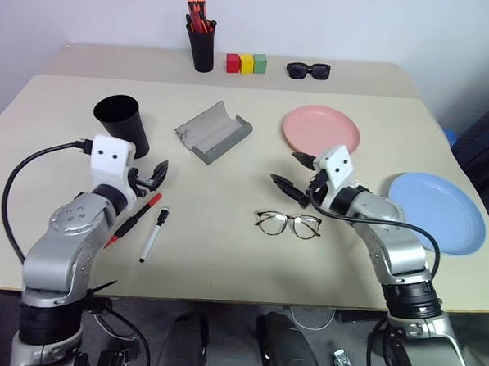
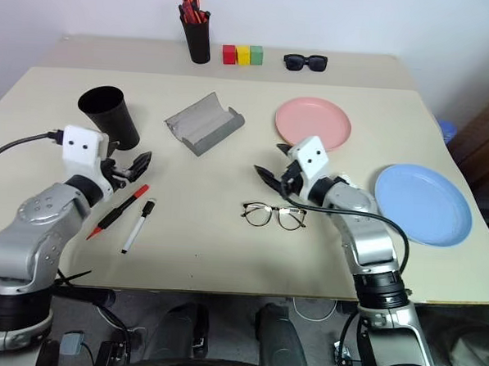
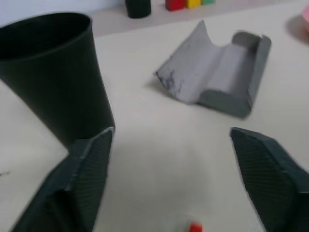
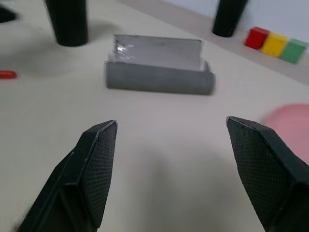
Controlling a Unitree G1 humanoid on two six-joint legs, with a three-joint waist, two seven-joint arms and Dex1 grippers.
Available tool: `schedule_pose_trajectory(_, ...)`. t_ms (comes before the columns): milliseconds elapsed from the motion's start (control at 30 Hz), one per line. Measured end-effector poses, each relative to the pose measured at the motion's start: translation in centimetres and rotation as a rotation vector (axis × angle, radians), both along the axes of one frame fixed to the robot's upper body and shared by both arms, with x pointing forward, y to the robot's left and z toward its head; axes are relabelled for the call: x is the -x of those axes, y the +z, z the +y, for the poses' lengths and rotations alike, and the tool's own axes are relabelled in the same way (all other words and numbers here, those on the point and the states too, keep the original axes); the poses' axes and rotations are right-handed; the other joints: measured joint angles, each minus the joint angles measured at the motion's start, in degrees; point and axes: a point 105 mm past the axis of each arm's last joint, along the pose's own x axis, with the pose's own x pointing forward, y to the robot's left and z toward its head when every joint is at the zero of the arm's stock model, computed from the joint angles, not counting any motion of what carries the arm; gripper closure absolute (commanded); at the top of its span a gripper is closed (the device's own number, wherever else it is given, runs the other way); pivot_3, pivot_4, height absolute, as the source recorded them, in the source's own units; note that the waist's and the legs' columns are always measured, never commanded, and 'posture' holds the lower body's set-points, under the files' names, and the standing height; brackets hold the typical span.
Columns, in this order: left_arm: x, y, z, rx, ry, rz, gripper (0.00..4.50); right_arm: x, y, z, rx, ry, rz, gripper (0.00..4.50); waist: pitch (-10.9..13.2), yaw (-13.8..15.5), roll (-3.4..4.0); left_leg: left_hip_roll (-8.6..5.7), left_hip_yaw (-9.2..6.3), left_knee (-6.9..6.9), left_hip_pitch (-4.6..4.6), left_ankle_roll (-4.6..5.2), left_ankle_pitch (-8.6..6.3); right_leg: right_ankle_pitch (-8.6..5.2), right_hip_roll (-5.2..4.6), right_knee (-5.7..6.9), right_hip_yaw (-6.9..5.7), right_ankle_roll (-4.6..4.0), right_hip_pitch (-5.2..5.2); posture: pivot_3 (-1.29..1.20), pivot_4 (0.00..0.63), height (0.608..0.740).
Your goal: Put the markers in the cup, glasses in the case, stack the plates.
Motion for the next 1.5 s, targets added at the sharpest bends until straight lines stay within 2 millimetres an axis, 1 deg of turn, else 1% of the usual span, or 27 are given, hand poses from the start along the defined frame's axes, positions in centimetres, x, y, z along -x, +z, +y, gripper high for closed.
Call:
schedule_pose_trajectory(67,-0.4,-0.2,-0.2,0.0,-0.004,0.024,0.54,0.6,0.3,1.1,-0.006,0.028,-0.009,0.83,0.0,-0.17,0.01,0.01,-0.01,-0.01,0.01,0.0,0.0,0.0,0.02,0.0,0.0,0.0,0.0,0.0,0.15,0.725)
schedule_pose_trajectory(133,-0.4,-1.1,-0.1,-0.005,0.005,0.077,0.54,1.0,0.1,1.3,-0.002,0.028,-0.009,0.83,0.0,-0.21,0.01,0.01,-0.02,-0.02,0.01,0.0,0.0,0.0,0.03,0.01,-0.01,0.0,0.0,0.0,0.15,0.725)
schedule_pose_trajectory(167,-0.2,-1.8,0.2,-0.012,0.021,0.117,0.54,1.2,-0.1,1.3,0.0,0.024,0.001,0.83,0.0,-0.23,0.01,0.01,-0.02,-0.02,0.01,0.0,0.0,0.0,0.02,0.01,-0.01,0.0,-0.01,0.0,0.15,0.725)
schedule_pose_trajectory(233,0.4,-3.3,1.3,-0.036,0.061,0.219,0.54,1.6,-0.6,1.2,0.005,0.022,0.025,0.83,0.0,-0.25,0.01,0.01,-0.02,-0.02,0.01,0.0,0.0,0.0,0.03,0.02,-0.01,0.0,-0.02,0.0,0.15,0.725)
schedule_pose_trajectory(333,1.7,-4.5,3.6,-0.05,0.127,0.346,0.54,2.1,-1.0,1.2,0.017,0.036,0.051,0.83,0.0,-0.27,0.0,0.01,-0.02,-0.02,0.01,0.0,0.0,-0.01,0.02,0.02,-0.01,-0.01,-0.02,0.0,0.15,0.725)
schedule_pose_trajectory(433,2.7,-4.7,4.6,-0.057,0.13,0.433,0.54,2.4,-1.1,1.5,0.023,0.055,0.059,0.83,-0.01,-0.17,-0.01,0.01,-0.03,-0.01,0.01,0.0,0.0,-0.01,0.01,0.02,-0.02,-0.02,-0.02,0.0,0.15,0.725)
schedule_pose_trajectory(600,4.1,-4.6,4.8,-0.08,0.064,0.545,0.54,2.8,-1.3,1.9,0.03,0.098,0.086,0.83,-0.01,-0.15,-0.02,0.0,-0.03,0.0,0.02,0.0,0.0,-0.02,-0.01,0.01,-0.02,-0.03,-0.02,0.0,0.15,0.725)
schedule_pose_trajectory(667,4.6,-5.0,4.6,-0.07,0.041,0.592,0.54,3.4,-1.2,2.0,0.032,0.133,0.097,0.83,0.0,-0.17,-0.02,0.01,-0.03,-0.01,0.01,0.0,0.0,-0.02,0.0,0.01,-0.02,-0.03,-0.02,0.0,0.15,0.725)
schedule_pose_trajectory(733,4.9,-5.2,4.6,-0.076,0.027,0.627,0.54,4.5,-1.1,2.1,0.047,0.19,0.11,0.83,0.0,-0.12,-0.03,0.0,-0.04,-0.01,0.0,0.0,0.0,-0.02,0.0,0.0,-0.03,-0.03,-0.02,0.0,0.15,0.725)
schedule_pose_trajectory(800,5.2,-5.3,4.7,-0.094,0.017,0.656,1.06,5.5,-1.3,2.1,0.06,0.244,0.134,0.83,0.0,-0.16,-0.03,0.0,-0.03,-0.01,0.01,0.0,0.0,-0.03,-0.01,0.0,-0.03,-0.04,-0.02,0.0,0.15,0.725)
schedule_pose_trajectory(833,5.3,-5.3,4.7,-0.106,0.012,0.664,1.42,5.9,-1.4,2.0,0.071,0.27,0.144,0.83,0.0,-0.16,-0.03,0.0,-0.03,-0.01,0.02,0.0,0.0,-0.04,-0.01,0.0,-0.03,-0.06,-0.02,0.0,0.15,0.725)
schedule_pose_trajectory(867,5.3,-5.3,4.7,-0.115,0.01,0.668,1.85,6.2,-1.6,2.0,0.089,0.291,0.153,0.83,0.0,-0.17,-0.03,0.0,-0.03,-0.01,0.03,0.0,0.0,-0.09,-0.01,0.0,-0.02,-0.15,-0.02,0.0,0.15,0.725)
schedule_pose_trajectory(967,5.2,-5.4,4.7,-0.129,0.004,0.676,3.39,6.5,-1.8,2.4,0.099,0.323,0.152,0.83,-0.02,-0.21,-0.01,0.01,-0.03,-0.01,0.07,0.0,0.0,-0.1,0.0,0.01,-0.02,-0.17,-0.01,0.0,0.15,0.725)
schedule_pose_trajectory(1000,5.2,-5.4,4.6,-0.135,0.0,0.676,3.81,6.6,-1.8,2.5,0.101,0.328,0.152,0.83,-0.02,-0.22,-0.01,0.01,-0.03,-0.01,0.07,0.0,0.0,-0.1,0.0,0.01,-0.02,-0.17,-0.01,0.0,0.15,0.725)
schedule_pose_trajectory(1033,5.1,-5.4,4.7,-0.138,0.002,0.674,4.33,6.6,-1.8,2.6,0.102,0.332,0.153,0.83,-0.02,-0.21,-0.01,0.01,-0.03,-0.01,0.07,0.0,0.0,-0.1,0.0,0.01,-0.02,-0.17,-0.01,0.0,0.15,0.725)
schedule_pose_trajectory(1067,5.1,-5.4,4.7,-0.139,0.003,0.669,4.45,6.7,-1.9,2.8,0.103,0.337,0.152,0.83,-0.02,-0.2,-0.01,0.01,-0.03,-0.01,0.07,0.0,0.0,-0.1,0.0,0.01,-0.02,-0.17,0.0,0.0,0.15,0.725)
schedule_pose_trajectory(1233,4.8,-5.3,4.8,-0.146,0.023,0.648,4.45,6.4,-1.7,3.1,0.1,0.342,0.129,0.83,-0.02,-0.17,-0.01,0.01,-0.03,0.0,0.08,0.0,0.0,-0.1,0.0,0.01,-0.02,-0.17,0.0,0.0,0.15,0.725)
schedule_pose_trajectory(1333,4.3,-5.2,5.5,-0.134,0.069,0.608,4.45,6.3,-1.7,3.3,0.093,0.344,0.122,0.83,-0.02,-0.16,-0.02,0.01,-0.03,0.0,0.08,0.0,0.0,-0.1,0.0,0.01,-0.02,-0.17,0.01,0.0,0.15,0.725)
schedule_pose_trajectory(1367,3.9,-4.7,5.7,-0.115,0.082,0.548,4.45,6.1,-1.7,3.4,0.089,0.336,0.117,0.83,-0.01,-0.2,-0.04,0.01,-0.02,0.0,0.07,-0.01,0.0,-0.1,0.0,0.01,-0.01,-0.17,0.0,0.0,0.15,0.725)
schedule_pose_trajectory(1433,3.0,-2.8,5.5,-0.078,0.064,0.378,4.45,5.1,-1.5,3.7,0.071,0.298,0.081,0.83,0.02,-0.19,-0.17,0.03,-0.03,0.01,0.03,-0.02,0.01,-0.09,0.0,0.01,-0.02,-0.19,-0.03,0.0,0.15,0.725)
schedule_pose_trajectory(1500,2.4,0.7,4.7,-0.047,0.021,0.159,4.45,3.1,-0.6,4.3,0.048,0.204,-0.006,0.83,0.01,-0.21,-0.21,0.03,-0.01,0.02,0.0,-0.04,0.02,-0.03,-0.01,0.01,-0.02,-0.13,-0.05,0.0,0.15,0.725)
